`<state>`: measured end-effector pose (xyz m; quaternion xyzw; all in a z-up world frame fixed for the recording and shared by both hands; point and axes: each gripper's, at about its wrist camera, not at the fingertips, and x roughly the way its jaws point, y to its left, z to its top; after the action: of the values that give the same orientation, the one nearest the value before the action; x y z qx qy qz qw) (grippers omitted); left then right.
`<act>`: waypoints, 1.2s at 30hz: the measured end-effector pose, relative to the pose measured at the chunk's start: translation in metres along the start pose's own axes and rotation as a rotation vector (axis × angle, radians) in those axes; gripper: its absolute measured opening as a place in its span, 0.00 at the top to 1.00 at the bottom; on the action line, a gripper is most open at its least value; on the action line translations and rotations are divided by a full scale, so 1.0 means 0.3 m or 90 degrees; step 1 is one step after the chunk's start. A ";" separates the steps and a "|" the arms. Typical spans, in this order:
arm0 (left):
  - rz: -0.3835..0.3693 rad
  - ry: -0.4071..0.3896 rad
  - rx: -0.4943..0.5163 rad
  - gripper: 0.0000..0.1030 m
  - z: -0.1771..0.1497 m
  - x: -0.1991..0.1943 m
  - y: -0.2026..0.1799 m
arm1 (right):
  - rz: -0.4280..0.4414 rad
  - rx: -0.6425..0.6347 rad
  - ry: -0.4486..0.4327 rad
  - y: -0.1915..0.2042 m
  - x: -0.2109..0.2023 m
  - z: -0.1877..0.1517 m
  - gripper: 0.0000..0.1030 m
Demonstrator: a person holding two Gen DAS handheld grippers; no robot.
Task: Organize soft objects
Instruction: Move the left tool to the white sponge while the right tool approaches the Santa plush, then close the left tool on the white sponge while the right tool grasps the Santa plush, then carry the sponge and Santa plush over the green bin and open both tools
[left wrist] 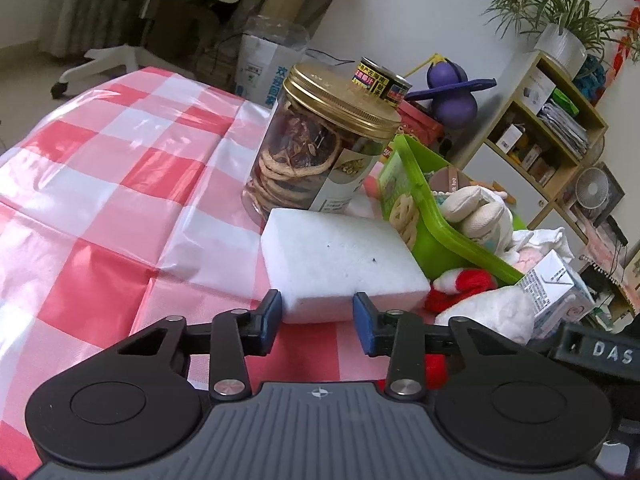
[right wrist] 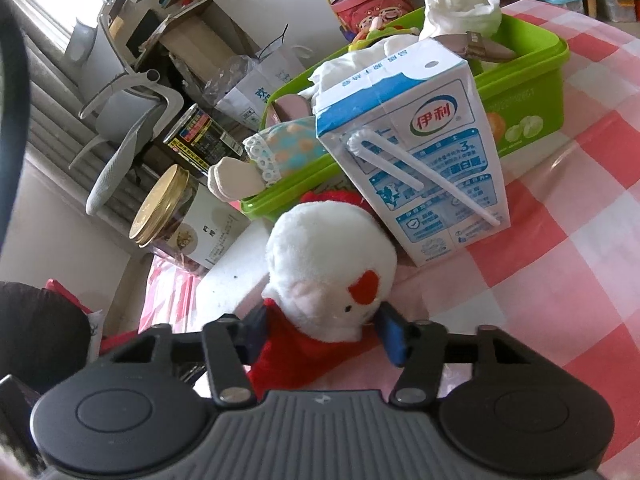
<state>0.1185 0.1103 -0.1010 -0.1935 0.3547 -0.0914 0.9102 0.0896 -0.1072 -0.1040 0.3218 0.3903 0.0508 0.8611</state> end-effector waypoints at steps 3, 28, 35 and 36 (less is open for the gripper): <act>0.004 0.003 0.005 0.74 0.002 -0.006 -0.008 | 0.003 -0.012 0.004 0.003 -0.008 0.002 0.80; 0.024 0.008 0.022 0.83 0.057 -0.207 -0.034 | 0.084 -0.121 0.054 0.105 -0.231 0.026 0.83; 0.007 -0.001 0.033 0.83 0.064 -0.246 -0.080 | 0.078 -0.161 0.020 0.130 -0.308 0.066 0.83; 0.004 -0.003 0.036 0.83 0.066 -0.252 -0.089 | 0.079 -0.163 0.013 0.132 -0.322 0.074 0.83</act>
<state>0.0758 0.1147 -0.0303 -0.1667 0.3500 -0.0983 0.9165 0.0449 -0.1201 -0.0079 0.2324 0.3690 0.1565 0.8862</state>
